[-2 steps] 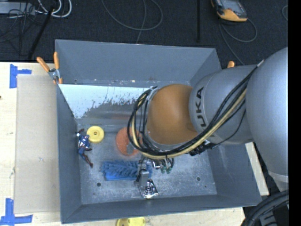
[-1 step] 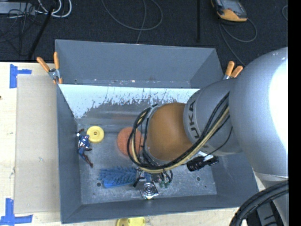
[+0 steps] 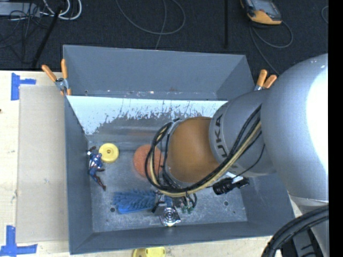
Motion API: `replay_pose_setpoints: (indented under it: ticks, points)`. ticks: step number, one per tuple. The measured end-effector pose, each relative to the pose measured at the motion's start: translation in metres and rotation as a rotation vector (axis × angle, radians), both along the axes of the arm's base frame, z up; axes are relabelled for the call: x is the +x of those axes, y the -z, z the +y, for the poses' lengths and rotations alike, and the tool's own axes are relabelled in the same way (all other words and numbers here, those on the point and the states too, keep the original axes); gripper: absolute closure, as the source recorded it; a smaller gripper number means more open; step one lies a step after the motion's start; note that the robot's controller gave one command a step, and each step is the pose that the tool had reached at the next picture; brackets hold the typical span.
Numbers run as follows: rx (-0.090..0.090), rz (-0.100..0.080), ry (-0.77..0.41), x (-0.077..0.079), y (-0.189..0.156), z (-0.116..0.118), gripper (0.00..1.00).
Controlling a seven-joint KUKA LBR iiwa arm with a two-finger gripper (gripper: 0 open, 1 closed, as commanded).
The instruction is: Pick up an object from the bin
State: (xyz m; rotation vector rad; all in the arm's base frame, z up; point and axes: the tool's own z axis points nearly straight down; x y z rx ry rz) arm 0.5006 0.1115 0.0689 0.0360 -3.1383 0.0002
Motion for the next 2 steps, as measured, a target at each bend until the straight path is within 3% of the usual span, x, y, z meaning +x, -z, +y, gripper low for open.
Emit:
replay_pose_setpoints:
  ticks: [1, 2]
  points:
    - [0.000, -0.002, -0.001, 0.0028, -0.1132, 0.0139, 1.00]
    - [0.000, -0.002, 0.000, 0.0028, -0.1132, 0.0137, 1.00]
